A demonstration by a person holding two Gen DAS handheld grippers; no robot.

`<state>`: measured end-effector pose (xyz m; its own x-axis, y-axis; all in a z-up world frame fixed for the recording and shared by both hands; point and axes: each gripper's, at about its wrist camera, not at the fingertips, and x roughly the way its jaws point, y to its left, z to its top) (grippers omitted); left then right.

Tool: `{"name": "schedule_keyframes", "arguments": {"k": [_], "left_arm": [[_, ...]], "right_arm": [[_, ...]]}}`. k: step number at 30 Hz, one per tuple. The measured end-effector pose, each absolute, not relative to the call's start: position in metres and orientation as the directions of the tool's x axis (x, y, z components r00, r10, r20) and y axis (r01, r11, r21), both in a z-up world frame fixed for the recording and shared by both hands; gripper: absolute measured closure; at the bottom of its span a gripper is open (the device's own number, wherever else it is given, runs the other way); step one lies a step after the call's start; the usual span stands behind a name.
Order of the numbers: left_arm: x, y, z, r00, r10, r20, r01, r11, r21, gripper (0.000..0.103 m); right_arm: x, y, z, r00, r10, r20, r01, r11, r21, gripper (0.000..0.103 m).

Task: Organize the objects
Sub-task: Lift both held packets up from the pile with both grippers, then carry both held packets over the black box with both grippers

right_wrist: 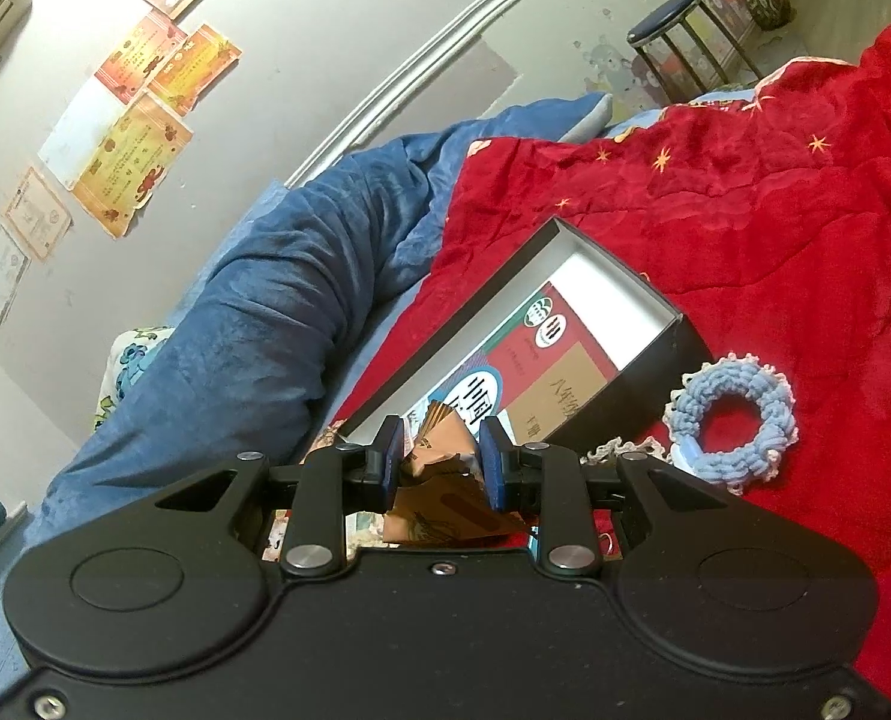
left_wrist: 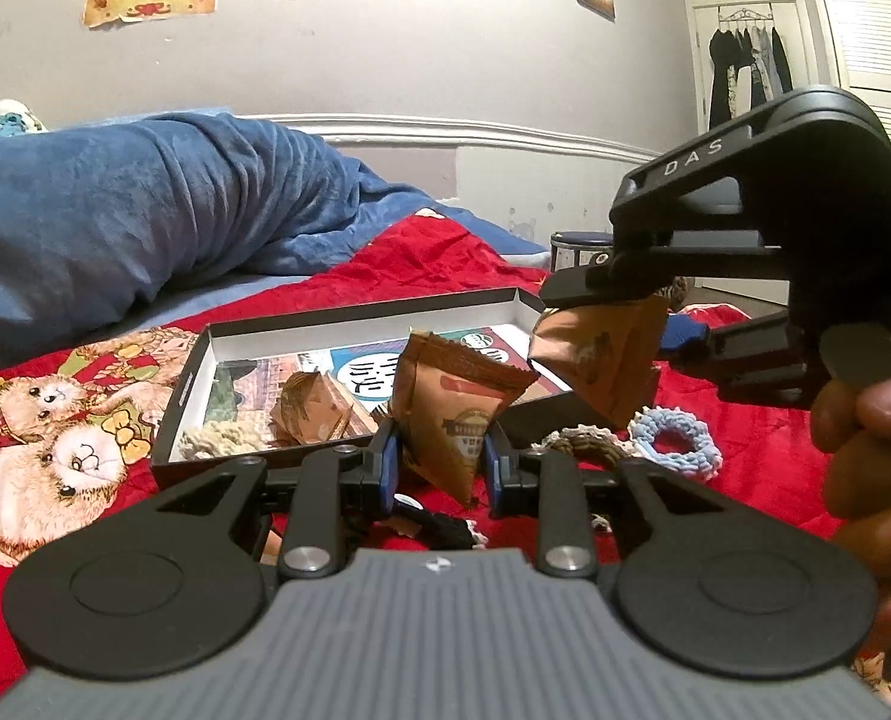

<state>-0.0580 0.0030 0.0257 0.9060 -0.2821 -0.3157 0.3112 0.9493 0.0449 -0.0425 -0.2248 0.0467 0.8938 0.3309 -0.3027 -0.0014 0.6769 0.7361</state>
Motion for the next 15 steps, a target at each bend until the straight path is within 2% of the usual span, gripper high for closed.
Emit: {"name": "schedule_keyframes", "arguments": {"k": [15], "left_arm": [[-0.056, 0.002, 0.025, 0.910, -0.272, -0.312, 0.301, 0.952, 0.047, 0.070]], "right_arm": [[-0.027, -0.230, 0.043, 0.886, 0.359, -0.295, -0.011, 0.651, 0.759, 0.076]]}}
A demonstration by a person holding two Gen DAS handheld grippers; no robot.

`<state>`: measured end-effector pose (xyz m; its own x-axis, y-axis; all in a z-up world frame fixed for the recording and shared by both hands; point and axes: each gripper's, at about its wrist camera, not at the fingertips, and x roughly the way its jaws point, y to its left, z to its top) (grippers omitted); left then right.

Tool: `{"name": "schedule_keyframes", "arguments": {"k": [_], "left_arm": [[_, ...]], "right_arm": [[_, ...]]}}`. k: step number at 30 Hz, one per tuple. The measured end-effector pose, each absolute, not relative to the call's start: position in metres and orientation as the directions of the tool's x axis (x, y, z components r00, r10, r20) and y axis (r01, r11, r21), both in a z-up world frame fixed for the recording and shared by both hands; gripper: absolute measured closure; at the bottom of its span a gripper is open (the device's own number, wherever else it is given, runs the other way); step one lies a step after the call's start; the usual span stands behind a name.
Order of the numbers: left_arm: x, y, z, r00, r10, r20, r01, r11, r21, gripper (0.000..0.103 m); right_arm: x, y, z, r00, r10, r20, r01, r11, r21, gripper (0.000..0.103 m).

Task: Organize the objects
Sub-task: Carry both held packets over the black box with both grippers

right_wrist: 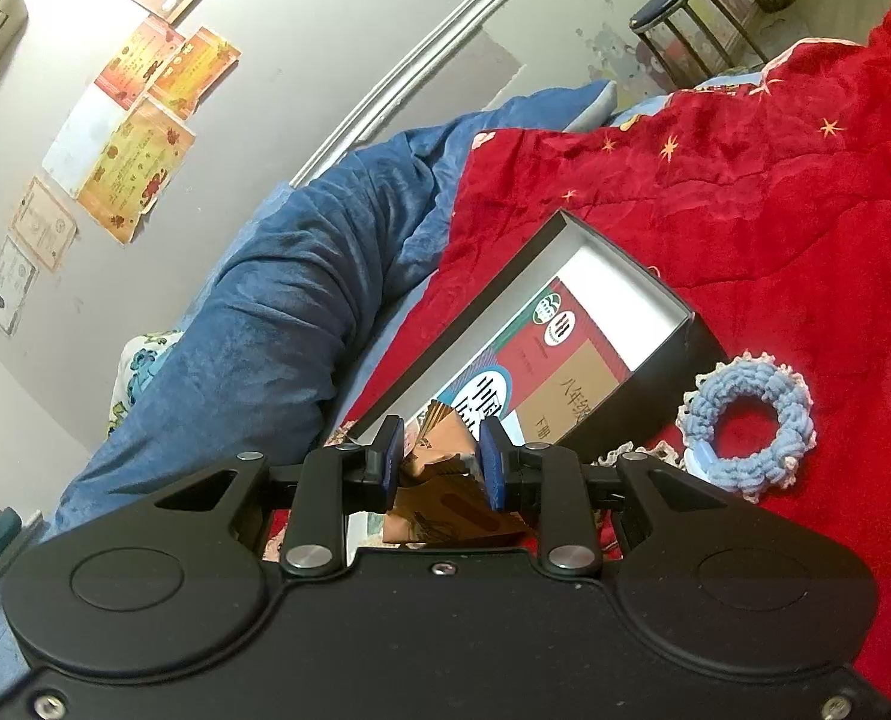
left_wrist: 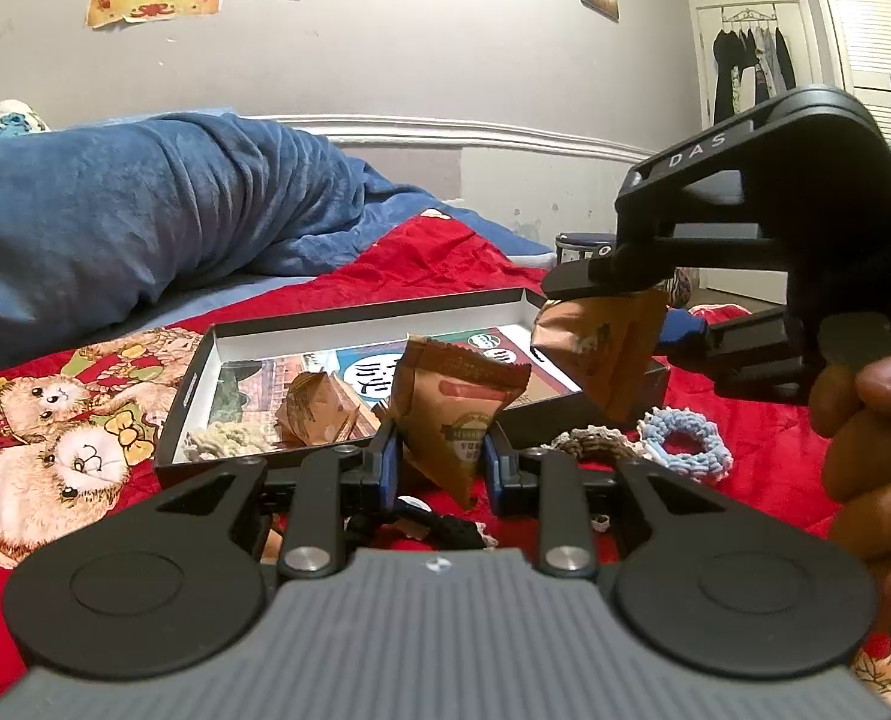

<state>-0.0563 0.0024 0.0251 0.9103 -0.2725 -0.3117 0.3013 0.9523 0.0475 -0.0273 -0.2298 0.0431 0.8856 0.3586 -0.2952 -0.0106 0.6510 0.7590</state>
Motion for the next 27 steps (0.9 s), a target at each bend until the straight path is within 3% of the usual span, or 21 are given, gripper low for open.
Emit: {"name": "schedule_keyframes", "arguments": {"k": [16, 27], "left_arm": [[-0.035, 0.015, 0.029, 0.924, -0.209, -0.319, 0.225, 0.974, 0.016, 0.070], [-0.019, 0.037, 0.039, 0.948, -0.208, -0.242, 0.215, 0.976, 0.006, 0.070]], "right_arm": [[-0.007, -0.225, 0.063, 0.863, 0.441, -0.246, -0.123, 0.657, 0.744, 0.076], [0.022, -0.221, 0.065, 0.821, 0.529, -0.214, -0.215, 0.634, 0.742, 0.076]]}}
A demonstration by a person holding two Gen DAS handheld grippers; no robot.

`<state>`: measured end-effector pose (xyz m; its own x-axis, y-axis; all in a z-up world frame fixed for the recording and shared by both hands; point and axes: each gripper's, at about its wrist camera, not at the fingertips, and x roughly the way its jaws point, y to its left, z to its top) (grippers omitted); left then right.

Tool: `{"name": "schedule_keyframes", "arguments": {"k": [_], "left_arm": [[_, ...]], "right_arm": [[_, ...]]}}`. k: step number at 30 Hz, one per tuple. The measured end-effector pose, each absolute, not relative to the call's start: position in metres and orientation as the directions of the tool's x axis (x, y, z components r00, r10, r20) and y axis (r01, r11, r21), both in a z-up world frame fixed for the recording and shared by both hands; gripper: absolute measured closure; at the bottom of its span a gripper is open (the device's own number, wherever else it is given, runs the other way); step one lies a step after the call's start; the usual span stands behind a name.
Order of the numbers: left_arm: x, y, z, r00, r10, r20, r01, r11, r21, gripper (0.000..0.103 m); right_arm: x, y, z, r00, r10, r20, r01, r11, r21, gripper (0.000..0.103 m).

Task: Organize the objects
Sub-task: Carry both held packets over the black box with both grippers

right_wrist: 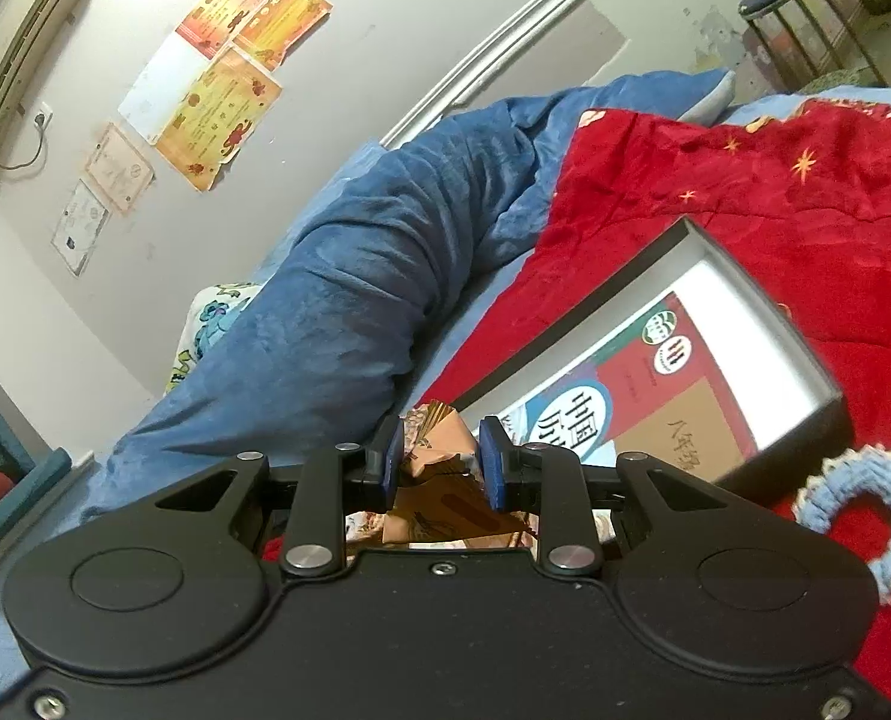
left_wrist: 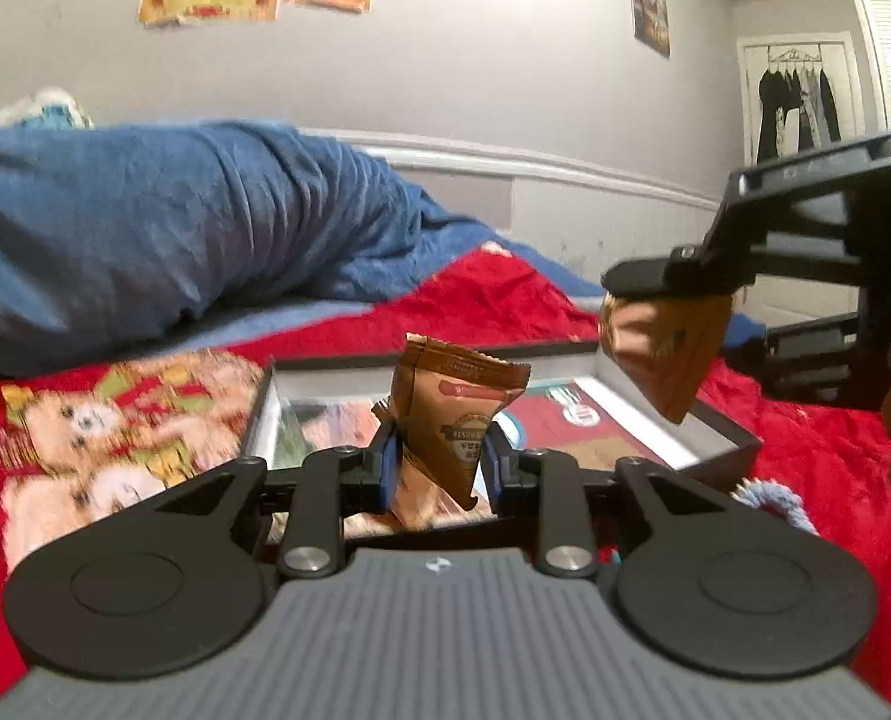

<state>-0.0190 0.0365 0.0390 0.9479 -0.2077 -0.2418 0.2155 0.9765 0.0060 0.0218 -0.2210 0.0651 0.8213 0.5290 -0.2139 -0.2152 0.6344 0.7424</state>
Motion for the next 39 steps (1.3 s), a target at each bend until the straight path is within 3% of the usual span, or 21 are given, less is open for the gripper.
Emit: {"name": "schedule_keyframes", "arguments": {"k": [13, 21, 25, 39], "left_arm": [[-0.007, 0.054, 0.045, 0.980, -0.125, -0.153, 0.129, 0.992, 0.012, 0.070], [-0.004, 0.049, 0.040, 0.973, -0.155, -0.169, 0.158, 0.987, 0.003, 0.069], [0.000, 0.049, 0.033, 0.962, -0.201, -0.184, 0.206, 0.979, 0.004, 0.069], [0.008, 0.043, 0.024, 0.949, -0.208, -0.238, 0.219, 0.976, 0.019, 0.068]], "right_arm": [[0.063, -0.219, 0.061, 0.792, 0.576, -0.204, -0.257, 0.617, 0.744, 0.076], [0.087, -0.207, 0.055, 0.769, 0.593, -0.238, -0.269, 0.638, 0.721, 0.076], [0.088, -0.216, 0.043, 0.749, 0.626, -0.220, -0.247, 0.570, 0.784, 0.076], [0.096, -0.207, 0.026, 0.749, 0.574, -0.333, -0.214, 0.684, 0.697, 0.076]]}}
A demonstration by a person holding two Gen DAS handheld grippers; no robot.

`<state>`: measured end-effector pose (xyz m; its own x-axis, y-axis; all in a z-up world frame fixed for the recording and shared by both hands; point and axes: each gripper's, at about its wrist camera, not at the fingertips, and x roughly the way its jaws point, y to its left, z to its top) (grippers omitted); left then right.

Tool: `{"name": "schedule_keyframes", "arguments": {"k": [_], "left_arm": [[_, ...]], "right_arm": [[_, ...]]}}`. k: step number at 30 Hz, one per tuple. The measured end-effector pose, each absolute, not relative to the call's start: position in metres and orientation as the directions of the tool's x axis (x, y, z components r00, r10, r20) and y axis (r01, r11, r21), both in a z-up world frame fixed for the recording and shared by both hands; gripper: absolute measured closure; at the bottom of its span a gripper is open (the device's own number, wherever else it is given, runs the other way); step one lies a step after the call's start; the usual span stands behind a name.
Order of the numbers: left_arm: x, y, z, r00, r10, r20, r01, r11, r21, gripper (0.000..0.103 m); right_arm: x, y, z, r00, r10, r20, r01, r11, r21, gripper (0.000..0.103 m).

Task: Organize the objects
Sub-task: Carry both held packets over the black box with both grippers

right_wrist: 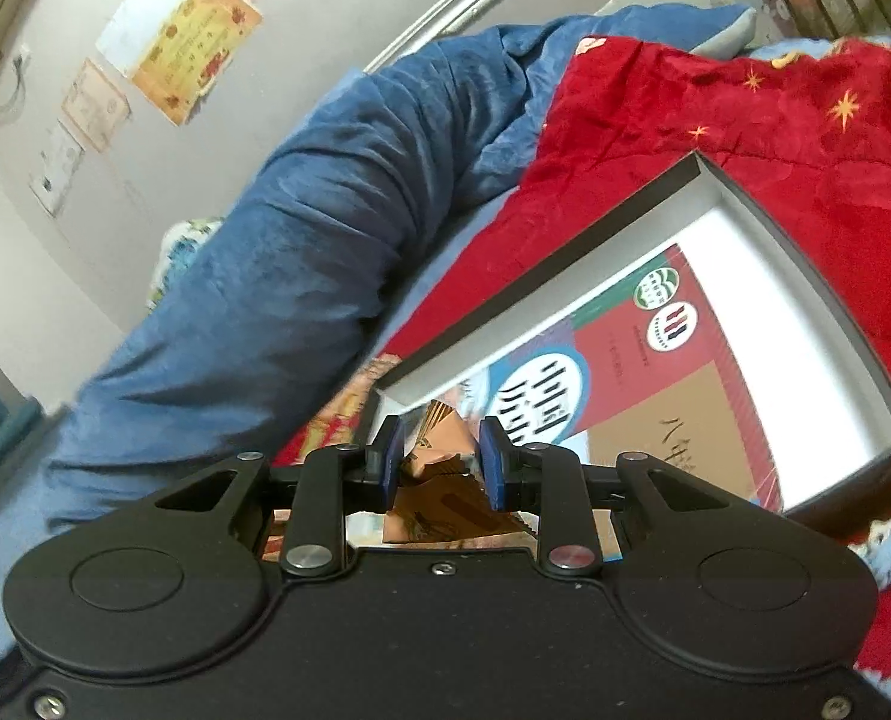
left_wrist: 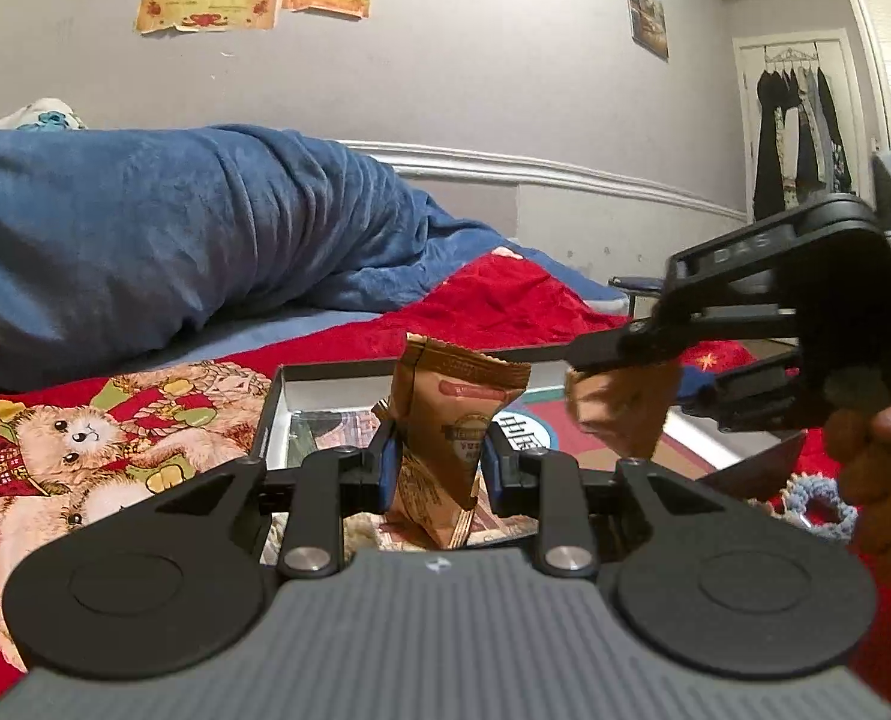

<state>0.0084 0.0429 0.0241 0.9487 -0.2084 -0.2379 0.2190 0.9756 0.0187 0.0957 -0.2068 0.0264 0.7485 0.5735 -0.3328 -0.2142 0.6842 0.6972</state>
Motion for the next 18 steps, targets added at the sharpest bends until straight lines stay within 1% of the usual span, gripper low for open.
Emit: {"name": "schedule_keyframes", "arguments": {"k": [7, 11, 18], "left_arm": [[0.012, 0.040, 0.021, 0.937, -0.217, -0.274, 0.232, 0.972, 0.026, 0.068], [0.015, 0.040, 0.019, 0.933, -0.209, -0.291, 0.226, 0.974, 0.022, 0.068], [0.030, 0.043, 0.015, 0.916, -0.158, -0.367, 0.172, 0.985, 0.006, 0.068]], "right_arm": [[0.099, -0.196, 0.018, 0.739, 0.558, -0.379, -0.206, 0.722, 0.660, 0.076], [0.100, -0.192, 0.015, 0.732, 0.564, -0.383, -0.210, 0.721, 0.660, 0.076], [0.100, -0.191, 0.015, 0.738, 0.552, -0.388, -0.198, 0.727, 0.657, 0.076]]}}
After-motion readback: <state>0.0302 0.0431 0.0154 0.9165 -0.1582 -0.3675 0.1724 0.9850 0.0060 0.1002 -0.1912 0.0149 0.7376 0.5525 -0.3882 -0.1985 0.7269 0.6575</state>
